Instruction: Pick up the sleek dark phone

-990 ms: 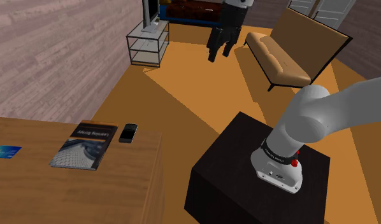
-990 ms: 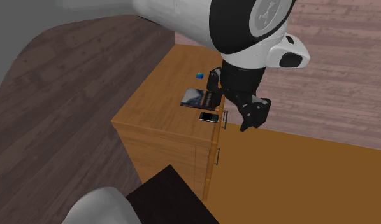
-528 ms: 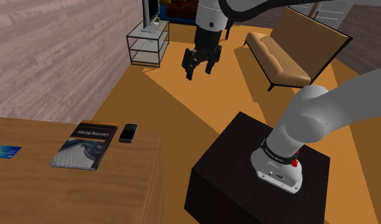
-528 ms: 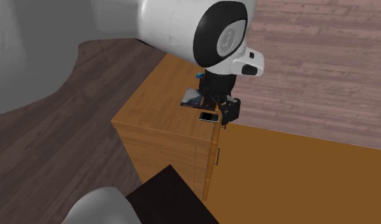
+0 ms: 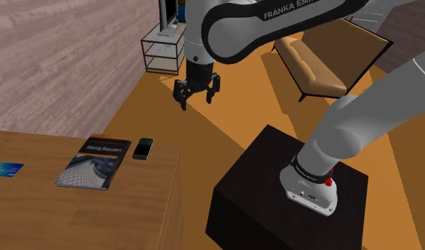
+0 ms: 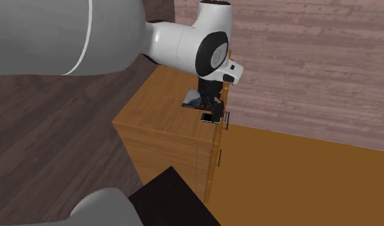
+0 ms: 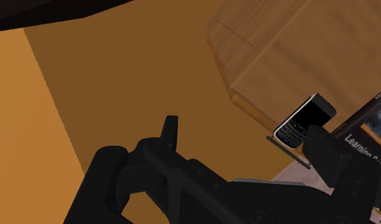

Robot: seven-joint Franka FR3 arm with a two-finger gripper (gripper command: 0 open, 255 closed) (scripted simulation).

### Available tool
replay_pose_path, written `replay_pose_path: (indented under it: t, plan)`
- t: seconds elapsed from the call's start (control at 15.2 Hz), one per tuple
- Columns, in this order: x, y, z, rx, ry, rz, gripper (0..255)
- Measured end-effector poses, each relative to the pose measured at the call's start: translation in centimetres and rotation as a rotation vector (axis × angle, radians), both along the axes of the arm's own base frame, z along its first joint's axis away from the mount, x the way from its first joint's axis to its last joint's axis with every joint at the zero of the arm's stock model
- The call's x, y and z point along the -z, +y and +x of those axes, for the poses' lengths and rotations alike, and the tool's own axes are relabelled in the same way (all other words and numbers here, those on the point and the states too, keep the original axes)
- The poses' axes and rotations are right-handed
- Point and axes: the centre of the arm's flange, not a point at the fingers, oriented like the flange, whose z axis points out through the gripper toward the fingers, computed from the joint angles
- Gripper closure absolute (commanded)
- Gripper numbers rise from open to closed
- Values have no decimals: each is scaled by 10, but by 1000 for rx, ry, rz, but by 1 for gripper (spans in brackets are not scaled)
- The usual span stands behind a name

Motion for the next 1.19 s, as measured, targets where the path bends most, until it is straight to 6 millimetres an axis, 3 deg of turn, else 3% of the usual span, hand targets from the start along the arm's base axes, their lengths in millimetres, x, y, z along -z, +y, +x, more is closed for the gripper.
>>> replay_pose_path:
  t: [0.73,1.19]
  plan:
    - [94,84,74,213,29,-29,0]
    - [158,126,136,354,46,-47,0]
